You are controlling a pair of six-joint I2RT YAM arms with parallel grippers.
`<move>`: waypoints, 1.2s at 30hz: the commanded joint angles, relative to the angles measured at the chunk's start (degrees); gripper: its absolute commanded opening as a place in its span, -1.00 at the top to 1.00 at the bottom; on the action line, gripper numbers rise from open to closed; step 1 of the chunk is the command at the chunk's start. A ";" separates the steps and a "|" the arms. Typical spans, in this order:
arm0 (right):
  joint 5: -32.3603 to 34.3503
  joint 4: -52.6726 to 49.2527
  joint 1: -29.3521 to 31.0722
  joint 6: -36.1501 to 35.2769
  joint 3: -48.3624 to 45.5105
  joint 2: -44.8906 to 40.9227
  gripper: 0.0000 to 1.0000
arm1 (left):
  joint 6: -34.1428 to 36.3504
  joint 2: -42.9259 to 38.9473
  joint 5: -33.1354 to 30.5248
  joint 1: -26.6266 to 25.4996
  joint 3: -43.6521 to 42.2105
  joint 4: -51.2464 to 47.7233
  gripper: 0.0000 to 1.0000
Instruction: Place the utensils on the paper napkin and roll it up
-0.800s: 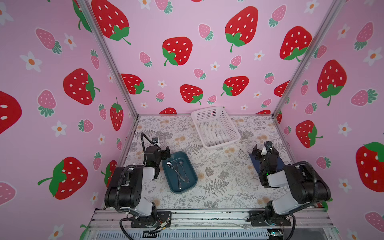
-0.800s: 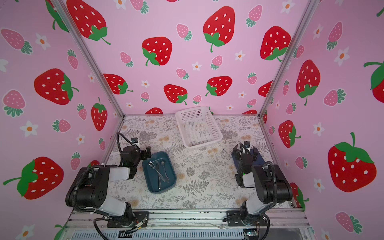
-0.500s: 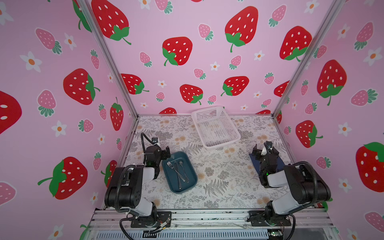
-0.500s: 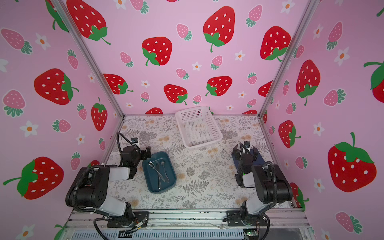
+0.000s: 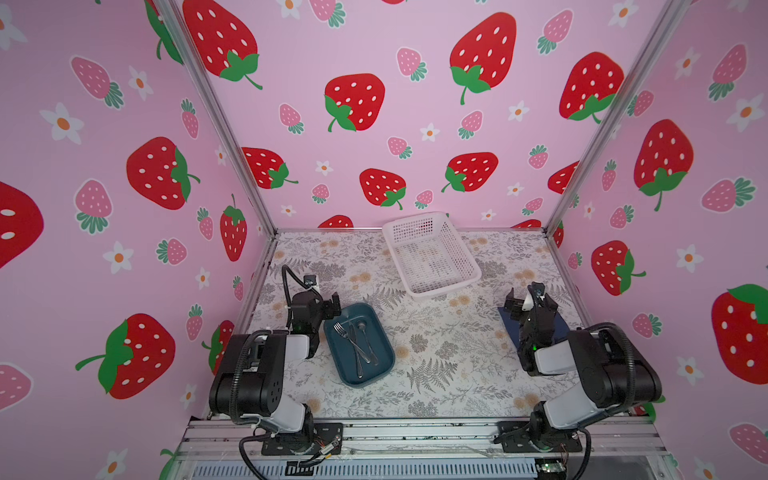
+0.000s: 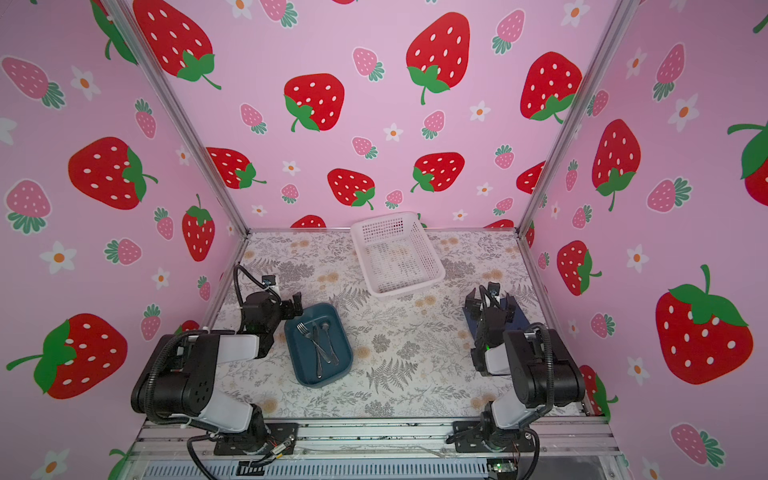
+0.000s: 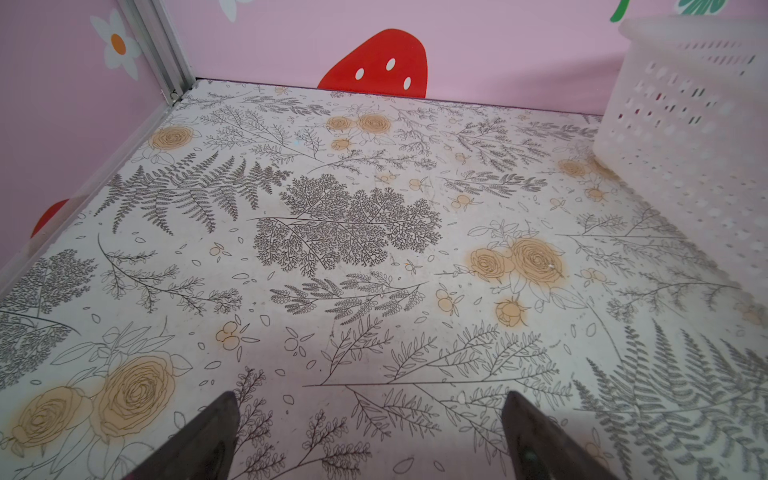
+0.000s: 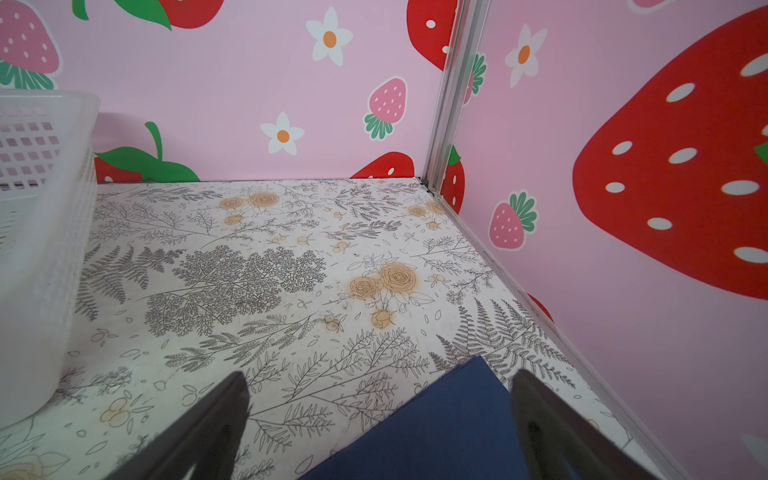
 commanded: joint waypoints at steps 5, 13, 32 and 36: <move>0.42 1.02 0.22 -0.26 0.18 0.27 -0.99 | 1.45 0.39 1.16 0.33 1.26 0.26 -0.99; -5.43 -24.76 -0.13 0.65 6.62 -13.54 -0.99 | -0.47 -10.62 -1.38 0.57 1.48 -9.55 -0.99; -61.12 -57.00 4.47 24.16 19.19 -22.10 -0.82 | -36.86 -30.48 -1.90 2.19 9.89 -40.85 -0.99; -56.09 -62.69 19.17 23.41 21.41 -17.29 -0.66 | -37.81 -30.90 12.94 2.44 10.44 -42.32 -0.98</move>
